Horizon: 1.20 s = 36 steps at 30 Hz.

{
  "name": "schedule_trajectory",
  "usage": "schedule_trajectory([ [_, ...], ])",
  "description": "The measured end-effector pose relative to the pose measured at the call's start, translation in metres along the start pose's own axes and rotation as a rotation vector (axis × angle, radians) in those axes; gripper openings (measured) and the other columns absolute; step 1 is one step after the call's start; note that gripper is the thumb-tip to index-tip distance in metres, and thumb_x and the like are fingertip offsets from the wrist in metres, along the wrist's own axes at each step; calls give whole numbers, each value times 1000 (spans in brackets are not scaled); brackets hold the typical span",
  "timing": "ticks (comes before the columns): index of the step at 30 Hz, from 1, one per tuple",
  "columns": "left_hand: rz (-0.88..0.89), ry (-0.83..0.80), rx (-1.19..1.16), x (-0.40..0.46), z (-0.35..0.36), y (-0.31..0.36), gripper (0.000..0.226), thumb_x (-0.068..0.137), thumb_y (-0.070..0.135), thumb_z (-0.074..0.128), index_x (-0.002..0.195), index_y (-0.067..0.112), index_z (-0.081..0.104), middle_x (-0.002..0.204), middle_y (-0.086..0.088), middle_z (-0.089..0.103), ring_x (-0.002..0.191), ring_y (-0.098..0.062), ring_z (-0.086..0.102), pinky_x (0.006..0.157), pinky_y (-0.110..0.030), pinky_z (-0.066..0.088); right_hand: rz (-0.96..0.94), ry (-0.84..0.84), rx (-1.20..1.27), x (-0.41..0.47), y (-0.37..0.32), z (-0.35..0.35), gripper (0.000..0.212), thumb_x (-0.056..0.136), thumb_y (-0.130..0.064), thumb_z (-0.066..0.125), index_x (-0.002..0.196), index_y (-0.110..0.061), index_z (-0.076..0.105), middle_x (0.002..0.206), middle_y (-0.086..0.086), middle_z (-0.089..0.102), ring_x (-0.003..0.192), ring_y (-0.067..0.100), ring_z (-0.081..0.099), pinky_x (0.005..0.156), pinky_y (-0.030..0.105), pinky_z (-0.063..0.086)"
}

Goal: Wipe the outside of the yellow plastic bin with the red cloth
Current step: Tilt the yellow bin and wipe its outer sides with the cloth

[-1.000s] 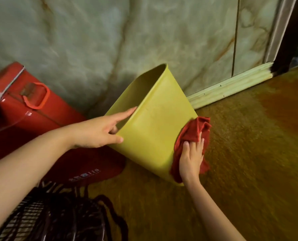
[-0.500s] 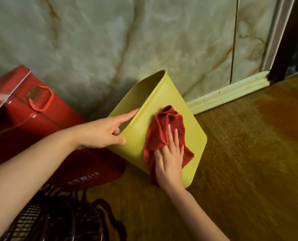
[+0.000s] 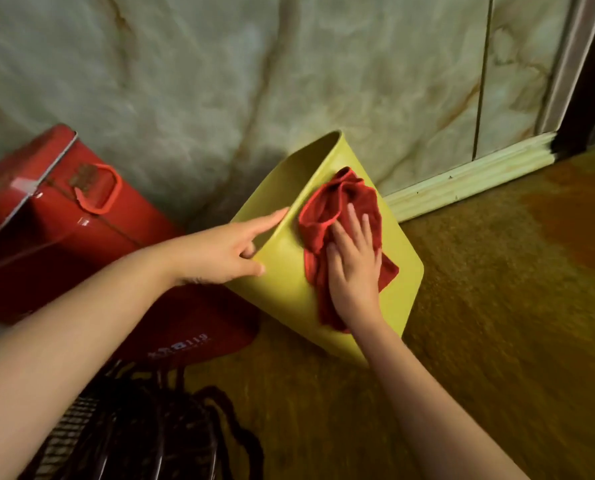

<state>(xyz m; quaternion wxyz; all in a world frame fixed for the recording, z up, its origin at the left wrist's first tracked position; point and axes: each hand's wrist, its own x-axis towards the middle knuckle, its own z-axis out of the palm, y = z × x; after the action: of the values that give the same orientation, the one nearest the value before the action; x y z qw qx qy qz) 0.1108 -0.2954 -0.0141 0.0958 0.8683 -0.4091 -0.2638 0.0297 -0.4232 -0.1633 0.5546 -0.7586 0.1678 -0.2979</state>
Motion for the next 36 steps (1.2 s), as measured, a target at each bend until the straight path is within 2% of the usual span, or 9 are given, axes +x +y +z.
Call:
schedule_trajectory([
  [6,-39,-37,-55,-22,1,2,72,79,6,60,129,47,29,71,18,65,66,7,52,66,-15,46,151,45,139,5,11,-18,50,96,-24,34,113,-67,14,157,-10,12,145,15,-1,116,56,1],
  [8,-36,33,206,-39,-1,-3,27,78,9,61,76,36,57,65,10,58,65,11,51,66,-26,42,176,31,111,7,11,-15,46,96,-27,32,119,-63,13,157,-11,10,145,15,-3,116,57,1],
  [15,91,194,222,-38,18,33,42,80,12,60,51,21,31,48,5,42,52,14,45,53,-12,27,219,34,269,-18,-2,-29,43,94,-29,29,135,-32,38,153,-4,31,142,17,20,117,51,15],
  [18,172,335,169,-12,24,72,43,77,11,59,47,22,31,50,8,48,88,19,30,49,-7,29,133,191,290,-35,-15,-37,46,89,-31,29,132,-23,44,145,5,42,137,21,31,114,52,21],
  [20,177,406,139,15,28,99,37,75,12,59,49,14,33,42,-4,37,61,-2,13,46,-10,27,78,342,246,-36,-18,-44,50,87,-30,30,133,-16,42,147,11,38,139,25,28,115,54,18],
  [22,169,311,29,33,24,117,25,76,13,62,56,16,48,40,-1,38,40,4,38,44,-8,28,75,403,253,-23,-14,-56,50,86,-26,31,130,-8,45,143,16,41,136,28,32,114,51,21],
  [25,110,45,28,32,14,103,33,77,19,66,109,18,59,88,21,58,78,9,52,69,-12,44,107,334,417,7,-4,-79,38,85,-22,32,116,-12,53,120,10,55,112,17,48,100,22,34],
  [29,79,72,-77,7,15,62,10,84,21,56,77,23,62,60,2,59,56,-6,44,52,-20,37,155,131,495,29,8,-87,29,81,-26,29,96,-23,54,99,3,52,98,15,45,93,32,35],
  [36,-26,213,-107,19,7,51,49,83,22,57,130,20,43,55,27,67,54,13,58,54,-4,42,210,225,286,2,67,-71,51,80,-21,29,127,-20,47,153,12,27,143,26,17,117,52,6],
])
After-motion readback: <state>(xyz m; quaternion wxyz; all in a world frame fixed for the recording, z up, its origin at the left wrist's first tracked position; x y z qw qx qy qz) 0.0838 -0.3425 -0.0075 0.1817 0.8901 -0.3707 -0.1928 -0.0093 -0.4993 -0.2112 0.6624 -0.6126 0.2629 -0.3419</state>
